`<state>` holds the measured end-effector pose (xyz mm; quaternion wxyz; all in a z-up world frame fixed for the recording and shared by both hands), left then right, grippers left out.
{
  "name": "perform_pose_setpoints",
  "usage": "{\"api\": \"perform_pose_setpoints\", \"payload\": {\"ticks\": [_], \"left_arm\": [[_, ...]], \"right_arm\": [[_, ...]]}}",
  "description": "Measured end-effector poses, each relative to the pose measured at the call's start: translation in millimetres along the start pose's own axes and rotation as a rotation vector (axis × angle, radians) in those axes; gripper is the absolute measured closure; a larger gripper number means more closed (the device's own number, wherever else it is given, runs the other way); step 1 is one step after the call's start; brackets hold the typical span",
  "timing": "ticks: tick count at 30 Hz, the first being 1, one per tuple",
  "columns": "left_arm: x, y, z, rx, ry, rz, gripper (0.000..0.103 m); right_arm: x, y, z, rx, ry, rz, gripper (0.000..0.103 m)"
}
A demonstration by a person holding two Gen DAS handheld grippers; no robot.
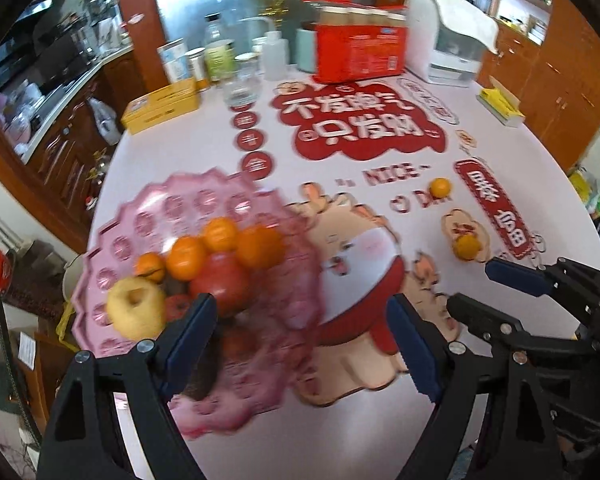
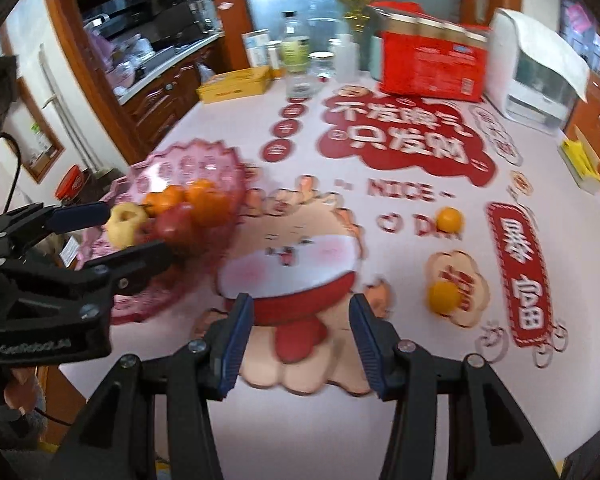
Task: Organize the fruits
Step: 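Move both open tools back to the loose mandarins on the table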
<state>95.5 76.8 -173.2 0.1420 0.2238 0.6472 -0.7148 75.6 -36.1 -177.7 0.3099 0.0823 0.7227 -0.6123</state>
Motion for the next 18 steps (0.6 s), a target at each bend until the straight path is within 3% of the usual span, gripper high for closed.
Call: {"api": "perform_pose_setpoints", "payload": {"ticks": [8, 18], "left_arm": [[-6.7, 24.9, 77.7, 0.03, 0.048, -0.015, 0.018], [-0.6, 75.9, 115.3, -0.004, 0.018, -0.069, 0.018]], "right_arm": [[14.0, -3.9, 88.6, 0.066, 0.054, -0.011, 0.053], [29.3, 43.5, 146.0, 0.032, 0.05, -0.071, 0.053]]}}
Point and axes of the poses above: each gripper's, at about its wrist camera, not at the fingertips, and y roughly the way its jaws point, z to its right, x to its underside, the point moved 10 cm from there along y, roughly the way its jaws point, and after that the axes turned 7 degrees about -y, right-handed, at the moved point
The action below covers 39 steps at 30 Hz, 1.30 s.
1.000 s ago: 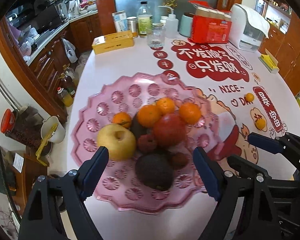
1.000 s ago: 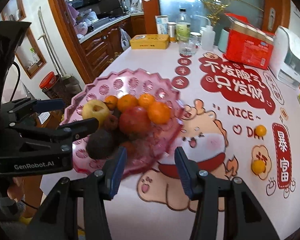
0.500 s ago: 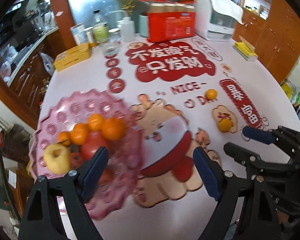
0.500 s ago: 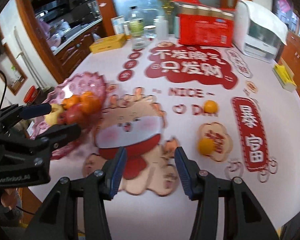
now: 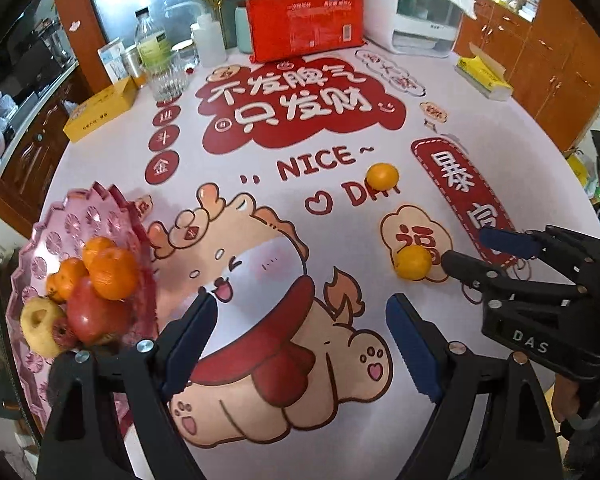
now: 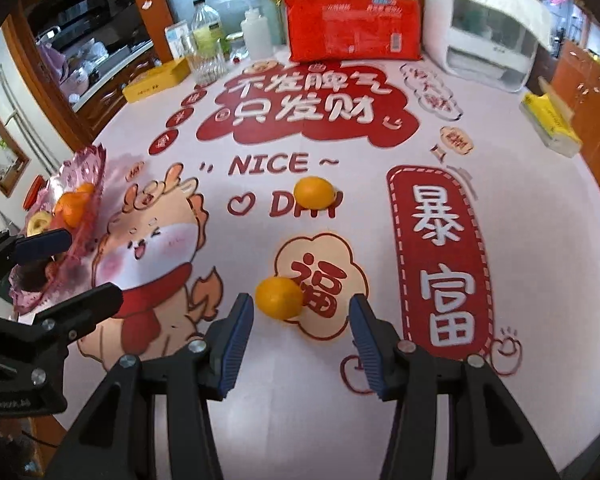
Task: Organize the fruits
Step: 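Move both open tools back to the loose mandarins on the table, then grasp a mandarin with the right tool while the left tool grasps another mandarin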
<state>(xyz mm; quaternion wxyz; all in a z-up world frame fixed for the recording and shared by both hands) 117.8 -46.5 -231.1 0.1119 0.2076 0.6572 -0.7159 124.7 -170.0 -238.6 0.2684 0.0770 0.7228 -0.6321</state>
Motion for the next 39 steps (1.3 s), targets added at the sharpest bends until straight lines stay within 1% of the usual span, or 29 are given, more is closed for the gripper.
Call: {"api": "perform_pose_setpoints", "payload": {"ticks": [5, 10, 12, 14, 18, 22, 28, 32, 35, 36, 37, 38, 39], "left_arm": [[2.6, 14.9, -3.2, -0.026, -0.051, -0.02, 0.018], [5.2, 29.9, -8.3, -0.051, -0.106, -0.041, 0.018], [4.1, 36.0, -8.5, -0.055, -0.121, -0.048, 0.018], [1.8, 41.1, -7.2, -0.055, -0.13, -0.054, 0.018], [-10.6, 54.6, 3.7, -0.05, -0.134, -0.061, 0.018], [-29.4, 66.9, 21.0, -0.033, -0.122, -0.056, 0.018], [-61.0, 95.2, 54.6, 0.008, -0.117, -0.065, 0.018], [-76.3, 112.0, 73.2, 0.021, -0.127, -0.064, 0.018], [-84.4, 120.6, 86.6, 0.023, -0.131, -0.057, 0.018], [-86.9, 123.0, 92.3, 0.027, -0.132, -0.053, 0.019], [-87.8, 124.0, 94.7, 0.027, -0.133, -0.048, 0.023], [-89.2, 125.7, 98.8, 0.027, -0.131, -0.044, 0.026], [-90.1, 127.1, 101.1, 0.028, -0.129, -0.044, 0.032]], "right_arm": [[5.3, 33.9, -7.6, -0.062, -0.068, -0.05, 0.053], [8.6, 52.7, -17.2, -0.107, -0.137, -0.073, 0.054], [8.1, 55.9, -18.8, -0.123, -0.152, -0.07, 0.063], [5.3, 55.4, -21.7, -0.151, -0.174, -0.052, 0.069], [1.4, 55.9, -14.5, -0.132, -0.194, -0.037, 0.07], [-4.7, 56.5, 9.8, -0.101, -0.161, -0.024, 0.07], [-14.2, 58.6, 66.1, -0.033, -0.059, -0.007, 0.07], [-16.7, 55.6, 94.9, -0.014, 0.007, 0.008, 0.07], [-15.7, 53.5, 108.3, -0.005, 0.036, 0.016, 0.07], [-15.0, 53.2, 112.2, -0.003, 0.041, 0.017, 0.07], [-14.2, 53.1, 114.9, -0.001, 0.045, 0.017, 0.07], [-13.1, 53.0, 119.0, 0.001, 0.053, 0.017, 0.07], [-12.5, 52.7, 120.7, 0.001, 0.057, 0.017, 0.07]]}}
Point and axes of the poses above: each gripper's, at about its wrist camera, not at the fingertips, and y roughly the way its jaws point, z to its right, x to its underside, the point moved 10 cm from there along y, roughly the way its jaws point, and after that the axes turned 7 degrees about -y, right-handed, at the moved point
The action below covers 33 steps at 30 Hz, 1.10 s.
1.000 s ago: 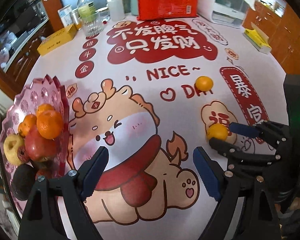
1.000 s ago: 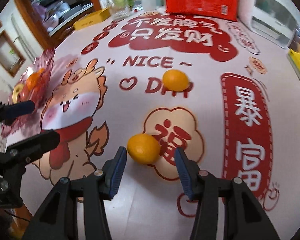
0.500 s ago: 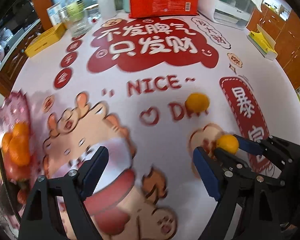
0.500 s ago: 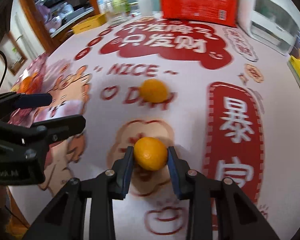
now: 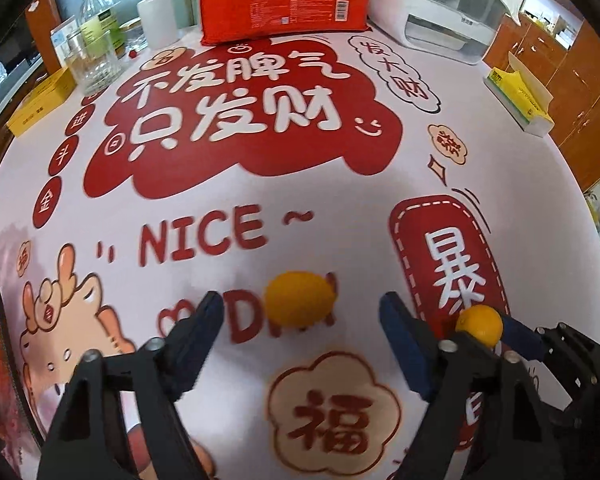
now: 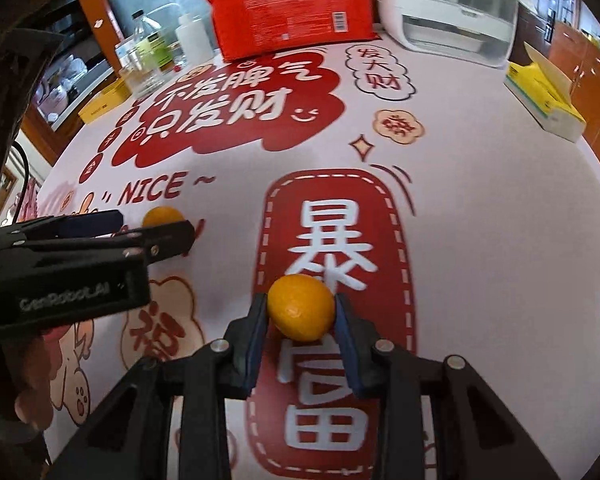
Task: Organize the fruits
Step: 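Grasp a mandarin with the right tool while the left tool grasps another mandarin, then carry both held mandarins over the pink bowl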
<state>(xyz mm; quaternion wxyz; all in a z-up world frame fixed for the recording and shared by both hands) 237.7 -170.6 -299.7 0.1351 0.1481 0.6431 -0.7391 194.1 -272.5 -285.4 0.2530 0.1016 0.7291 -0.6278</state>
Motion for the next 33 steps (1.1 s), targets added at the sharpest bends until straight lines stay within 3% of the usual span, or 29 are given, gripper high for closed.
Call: {"api": "perform_pose_setpoints", "payload": {"ticks": [4, 7, 21, 33], "left_arm": [[0.6, 9.5, 7.4, -0.02, 0.008, -0.015, 0.057], [0.4, 11.5, 5.6, -0.028, -0.004, -0.015, 0.066], [17.1, -1.0, -2.8, 0.0, -0.003, -0.018, 0.067], [64.5, -58.1, -55.1, -0.015, 0.03, -0.012, 0.067]], "right_arm": [[0.6, -0.3, 8.0, -0.005, 0.018, 0.003, 0.07], [0.1, -0.3, 10.5, -0.007, 0.023, 0.005, 0.07], [4.3, -7.6, -5.7, -0.019, 0.006, 0.009, 0.07], [24.0, -22.9, -66.8, -0.07, -0.022, -0.017, 0.07]]}}
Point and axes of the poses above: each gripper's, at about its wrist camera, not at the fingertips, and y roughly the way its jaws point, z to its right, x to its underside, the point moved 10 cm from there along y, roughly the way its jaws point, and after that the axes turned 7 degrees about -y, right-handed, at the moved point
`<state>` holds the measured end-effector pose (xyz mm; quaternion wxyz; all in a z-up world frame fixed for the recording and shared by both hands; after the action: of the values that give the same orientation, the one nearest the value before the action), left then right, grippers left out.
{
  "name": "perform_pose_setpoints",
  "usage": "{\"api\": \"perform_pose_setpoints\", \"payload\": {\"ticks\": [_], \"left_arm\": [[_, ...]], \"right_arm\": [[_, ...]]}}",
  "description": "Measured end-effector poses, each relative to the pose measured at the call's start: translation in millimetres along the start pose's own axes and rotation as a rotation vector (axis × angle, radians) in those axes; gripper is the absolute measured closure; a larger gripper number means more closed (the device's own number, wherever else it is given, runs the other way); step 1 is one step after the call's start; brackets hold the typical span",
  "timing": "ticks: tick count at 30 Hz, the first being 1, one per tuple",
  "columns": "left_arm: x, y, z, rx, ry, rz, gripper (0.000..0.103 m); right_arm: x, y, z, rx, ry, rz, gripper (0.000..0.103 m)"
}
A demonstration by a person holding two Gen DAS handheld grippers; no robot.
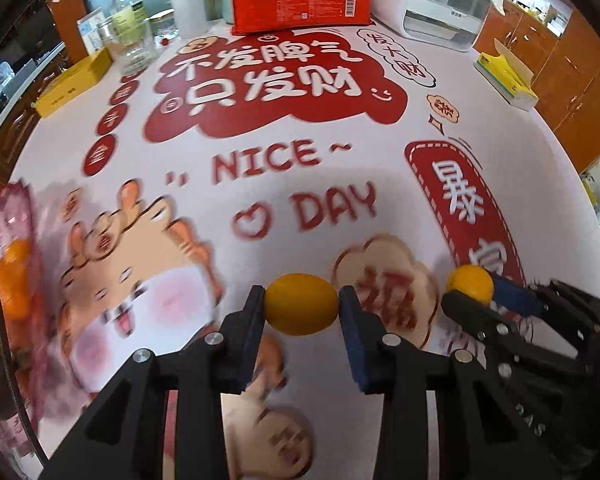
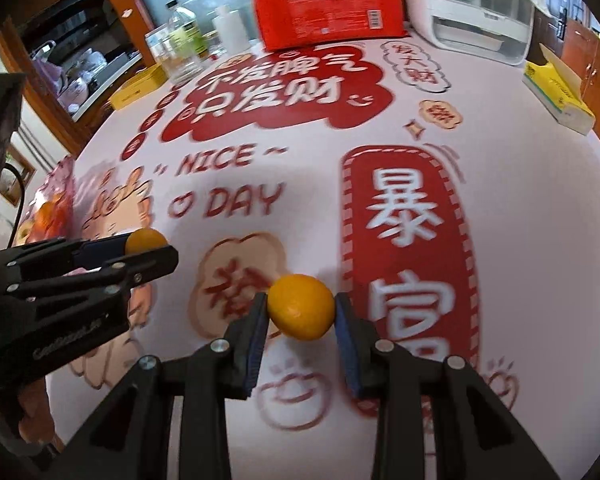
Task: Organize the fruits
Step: 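Carry both held mandarins over the pink bowl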
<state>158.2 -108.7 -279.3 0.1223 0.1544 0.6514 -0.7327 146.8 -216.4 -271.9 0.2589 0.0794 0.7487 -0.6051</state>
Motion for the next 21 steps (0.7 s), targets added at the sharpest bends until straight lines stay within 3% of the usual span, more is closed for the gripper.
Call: {"api": "perform_pose_setpoints", "payload": {"ticks": [12, 21], "left_arm": [[42.8, -77.0, -78.6, -0.015, 0.011, 0.005, 0.067], [23.6, -140.0, -157.5, -0.056, -0.033, 0.124, 0.067]], "right_arm": [[-10.0, -30.4, -118.2, -0.089, -0.134, 0.019, 0.07], [-42.8, -57.3, -204.0, -0.119, -0.211, 0.098, 0.07]]}}
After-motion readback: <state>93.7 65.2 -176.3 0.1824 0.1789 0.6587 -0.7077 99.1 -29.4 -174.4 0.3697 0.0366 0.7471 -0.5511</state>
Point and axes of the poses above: each gripper's, at about its wrist camera, not at the fingertips, and y roughly the way its jaws point, z to its right, x to its underside, the point moved 10 cm from there along y, roughly the way its jaws point, and after that the axes turned 7 degrees about -y, right-handed, at the moved point
